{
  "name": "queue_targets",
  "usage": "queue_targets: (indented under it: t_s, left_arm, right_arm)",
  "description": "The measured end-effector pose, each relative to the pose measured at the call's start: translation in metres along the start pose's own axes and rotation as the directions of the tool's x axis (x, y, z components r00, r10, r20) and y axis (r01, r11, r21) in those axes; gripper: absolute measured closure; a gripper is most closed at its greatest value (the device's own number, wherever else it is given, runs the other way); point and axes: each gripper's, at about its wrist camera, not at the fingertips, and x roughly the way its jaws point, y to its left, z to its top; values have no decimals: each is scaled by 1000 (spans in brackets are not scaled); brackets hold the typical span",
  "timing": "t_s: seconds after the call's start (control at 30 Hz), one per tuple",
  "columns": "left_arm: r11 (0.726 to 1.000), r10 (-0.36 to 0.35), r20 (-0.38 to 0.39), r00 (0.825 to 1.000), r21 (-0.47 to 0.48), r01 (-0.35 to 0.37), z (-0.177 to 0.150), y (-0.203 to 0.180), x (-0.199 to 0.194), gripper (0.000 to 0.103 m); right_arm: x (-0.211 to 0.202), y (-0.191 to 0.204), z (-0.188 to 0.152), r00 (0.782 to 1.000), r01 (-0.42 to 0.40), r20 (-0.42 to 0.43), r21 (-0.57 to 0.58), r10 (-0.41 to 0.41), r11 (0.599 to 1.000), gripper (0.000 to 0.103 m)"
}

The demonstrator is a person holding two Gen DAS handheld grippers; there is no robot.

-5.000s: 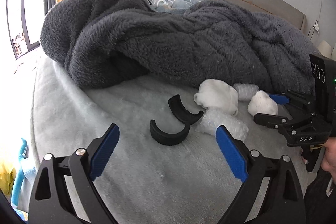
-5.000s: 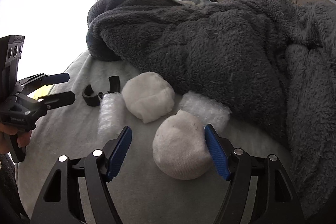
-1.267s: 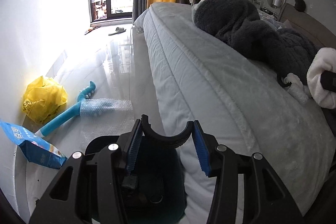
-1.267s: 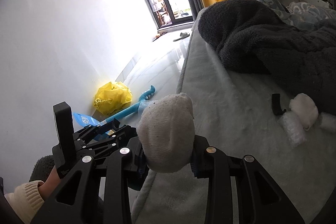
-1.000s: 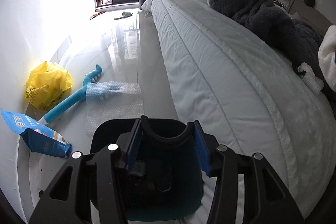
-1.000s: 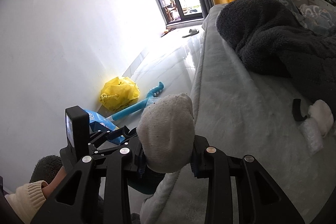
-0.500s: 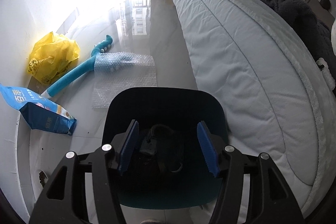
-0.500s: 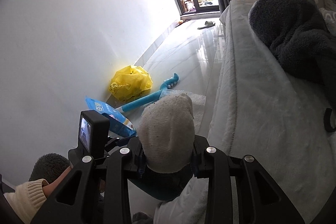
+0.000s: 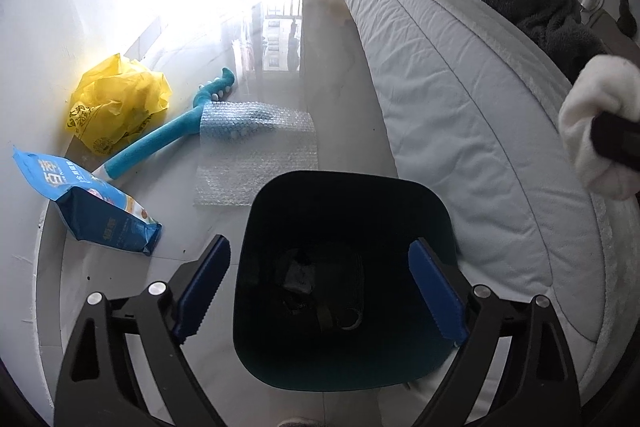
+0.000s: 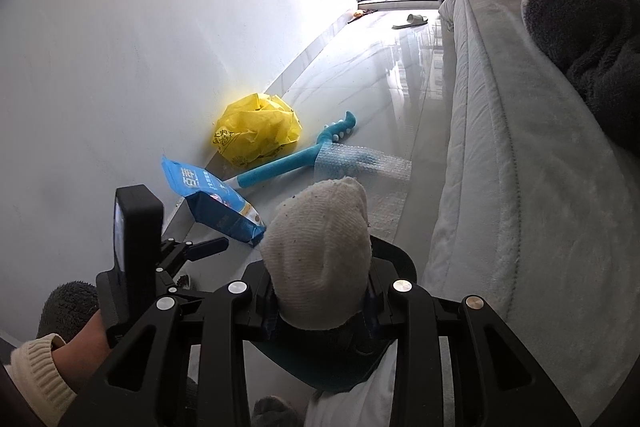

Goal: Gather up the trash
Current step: 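Lower the right tool into the bin and open it to drop the sock ball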

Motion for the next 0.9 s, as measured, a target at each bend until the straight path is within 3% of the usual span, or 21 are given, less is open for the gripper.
queue_targets:
  t_s: [0.2, 0.53, 0.9]
  left_arm:
    - [1000, -19, 53, 998, -13, 20, 4, 12, -20, 8]
    - [999, 8, 109, 994, -52, -2, 7, 33, -43, 8]
    - [1000, 11, 205, 979, 21, -15, 10, 23, -74, 6]
  right_arm:
    - [29, 1, -3, 998, 5, -56, 3, -5, 1000, 69]
    - [77, 2, -19, 984, 34, -176, 16, -31, 999, 68]
    - [113, 6, -37, 953, 81, -292, -18, -83, 997, 67]
